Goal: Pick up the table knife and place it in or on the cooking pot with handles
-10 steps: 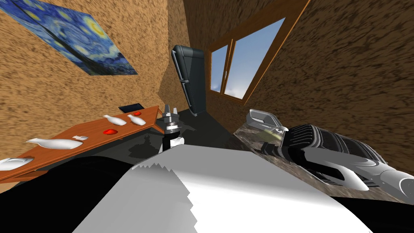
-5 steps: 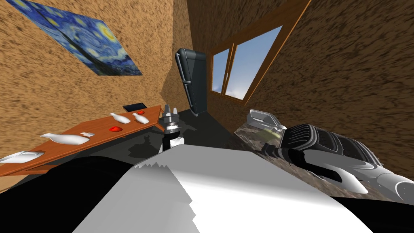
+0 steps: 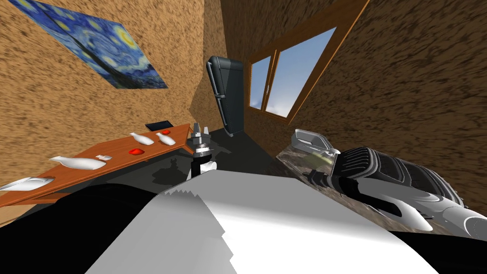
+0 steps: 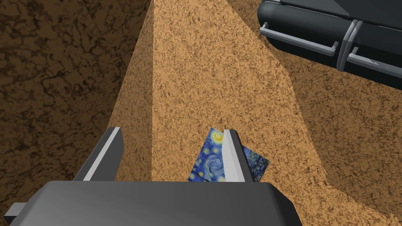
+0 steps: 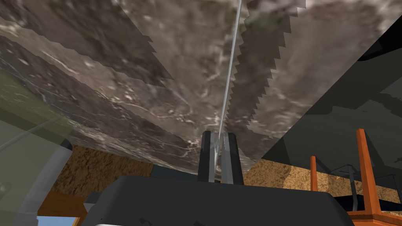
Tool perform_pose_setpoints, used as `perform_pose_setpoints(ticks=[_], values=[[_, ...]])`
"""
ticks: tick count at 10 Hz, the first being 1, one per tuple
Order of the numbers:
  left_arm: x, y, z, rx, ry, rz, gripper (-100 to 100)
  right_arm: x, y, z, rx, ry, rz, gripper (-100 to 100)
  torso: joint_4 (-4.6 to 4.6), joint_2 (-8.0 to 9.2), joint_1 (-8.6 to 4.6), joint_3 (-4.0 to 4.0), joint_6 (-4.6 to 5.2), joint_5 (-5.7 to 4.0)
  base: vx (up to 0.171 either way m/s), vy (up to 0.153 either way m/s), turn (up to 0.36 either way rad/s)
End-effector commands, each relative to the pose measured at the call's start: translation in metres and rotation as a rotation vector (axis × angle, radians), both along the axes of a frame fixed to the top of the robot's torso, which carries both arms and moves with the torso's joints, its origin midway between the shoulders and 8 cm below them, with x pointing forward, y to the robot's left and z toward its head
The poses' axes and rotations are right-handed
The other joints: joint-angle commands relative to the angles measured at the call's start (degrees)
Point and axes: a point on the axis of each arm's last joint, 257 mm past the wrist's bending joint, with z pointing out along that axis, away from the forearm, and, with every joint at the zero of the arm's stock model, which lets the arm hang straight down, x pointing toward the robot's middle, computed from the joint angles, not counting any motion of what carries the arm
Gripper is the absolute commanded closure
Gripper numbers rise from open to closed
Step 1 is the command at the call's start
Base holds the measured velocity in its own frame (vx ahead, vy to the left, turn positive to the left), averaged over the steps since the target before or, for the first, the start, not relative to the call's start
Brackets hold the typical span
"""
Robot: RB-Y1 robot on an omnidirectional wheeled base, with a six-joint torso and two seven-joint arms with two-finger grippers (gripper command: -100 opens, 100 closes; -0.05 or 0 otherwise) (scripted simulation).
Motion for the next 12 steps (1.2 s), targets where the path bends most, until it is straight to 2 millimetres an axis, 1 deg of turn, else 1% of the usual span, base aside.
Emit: perform_pose_setpoints(ticks=[1, 2, 3, 4, 6, 7, 8, 9, 11, 12], values=[[0.0, 0.0, 0.0, 0.0, 0.0, 0.0, 0, 0.0, 0.0, 0.0, 0.0, 0.0, 0.0, 100, 0.0, 0.0, 0.0, 0.0, 0.0, 0.0, 0.0, 0.0, 0.0], [0.0, 0.0, 0.0, 0.0, 0.0, 0.0, 0, 0.0, 0.0, 0.0, -0.001, 0.0, 0.001, 100, 0.0, 0.01, 0.01, 0.01, 0.01, -0.01, 0.0, 0.0, 0.0], [0.0, 0.0, 0.0, 0.0, 0.0, 0.0, 0, 0.0, 0.0, 0.0, -0.001, 0.0, 0.001, 0, 0.01, 0.02, 0.02, 0.01, 0.01, -0.01, 0.0, 0.0, 0.0], [0.0, 0.0, 0.0, 0.0, 0.0, 0.0, 0, 0.007, 0.0, 0.009, -0.007, -0.006, 0.016, 100, 0.01, 0.03, 0.02, 0.02, 0.01, -0.01, -0.022, -0.002, -0.096], [0.0, 0.0, 0.0, 0.0, 0.0, 0.0, 0, 0.013, 0.003, 0.018, -0.007, -0.008, 0.028, 100, 0.05, 0.2, 0.03, 0.12, 0.08, 0.02, -0.043, -0.002, -0.091], [0.0, 0.0, 0.0, 0.0, 0.0, 0.0, 0, 0.01, 0.002, 0.015, -0.007, -0.007, 0.026, 100, 0.07, 0.24, 0.05, 0.15, 0.07, 0.02, -0.021, 0.0, -0.007], [0.0, 0.0, 0.0, 0.0, 0.0, 0.0, 0, 0.01, 0.002, 0.015, -0.007, -0.007, 0.027, 0, 0.05, 0.17, 0.04, 0.11, 0.07, -0.01, 0.0, 0.0, 0.0], [0.0, 0.0, 0.0, 0.0, 0.0, 0.0, 0, 0.018, -0.01, 0.027, -0.022, -0.004, 0.025, 100, 0.04, 0.11, 0.03, 0.07, 0.07, -0.01, 0.041, 0.09, 0.095], [0.0, 0.0, 0.0, 0.0, 0.0, 0.0, 0, 0.025, -0.023, 0.039, -0.037, -0.002, 0.023, 100, -0.02, -0.32, 0.51, -0.16, -0.07, 0.09, 0.088, 0.116, 0.087], [0.0, 0.0, 0.0, 0.0, 0.0, 0.0, 0, 0.029, -0.03, 0.047, -0.047, 0.0, 0.022, 100, -0.05, -0.4, 0.52, -0.21, -0.06, 0.11, 0.097, 0.116, 0.07]])
